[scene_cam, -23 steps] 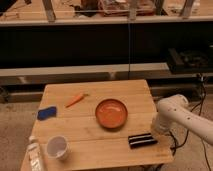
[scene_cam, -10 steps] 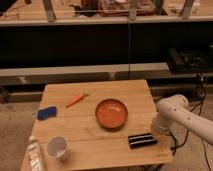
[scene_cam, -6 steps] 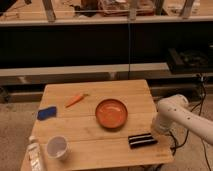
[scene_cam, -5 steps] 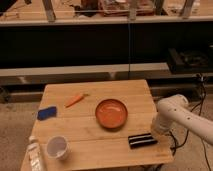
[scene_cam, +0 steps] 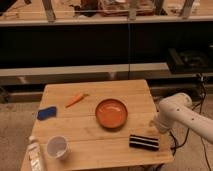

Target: Push the eraser across the table

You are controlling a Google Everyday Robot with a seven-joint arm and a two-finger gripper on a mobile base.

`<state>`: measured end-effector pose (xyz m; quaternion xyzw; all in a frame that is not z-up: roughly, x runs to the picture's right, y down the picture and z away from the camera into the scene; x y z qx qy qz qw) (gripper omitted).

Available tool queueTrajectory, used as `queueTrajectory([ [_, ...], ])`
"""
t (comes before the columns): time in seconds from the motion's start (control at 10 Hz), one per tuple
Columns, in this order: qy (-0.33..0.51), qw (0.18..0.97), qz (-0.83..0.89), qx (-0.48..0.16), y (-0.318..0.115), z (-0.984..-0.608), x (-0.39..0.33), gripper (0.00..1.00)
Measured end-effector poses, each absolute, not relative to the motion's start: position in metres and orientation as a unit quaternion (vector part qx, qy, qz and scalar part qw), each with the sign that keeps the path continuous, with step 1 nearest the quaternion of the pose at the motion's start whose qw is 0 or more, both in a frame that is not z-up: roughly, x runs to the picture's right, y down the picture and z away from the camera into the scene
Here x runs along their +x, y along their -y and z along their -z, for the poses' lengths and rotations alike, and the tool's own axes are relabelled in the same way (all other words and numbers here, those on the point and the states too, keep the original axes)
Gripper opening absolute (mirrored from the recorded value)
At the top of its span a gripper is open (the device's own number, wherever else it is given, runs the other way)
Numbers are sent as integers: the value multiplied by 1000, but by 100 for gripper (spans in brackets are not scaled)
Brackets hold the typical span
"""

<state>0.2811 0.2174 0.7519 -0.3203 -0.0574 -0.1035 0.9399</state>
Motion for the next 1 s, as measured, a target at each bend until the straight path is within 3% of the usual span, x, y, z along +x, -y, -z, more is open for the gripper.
queueTrajectory([
  [0.3,38,953,99,-284,-164,-698,283,80],
  [0.4,31,957,97,-270,-145,-679,287,75],
  [0.8,27,967,90,-237,-95,-635,307,35],
  [1.0,33,970,87,-224,-90,-635,319,16],
])
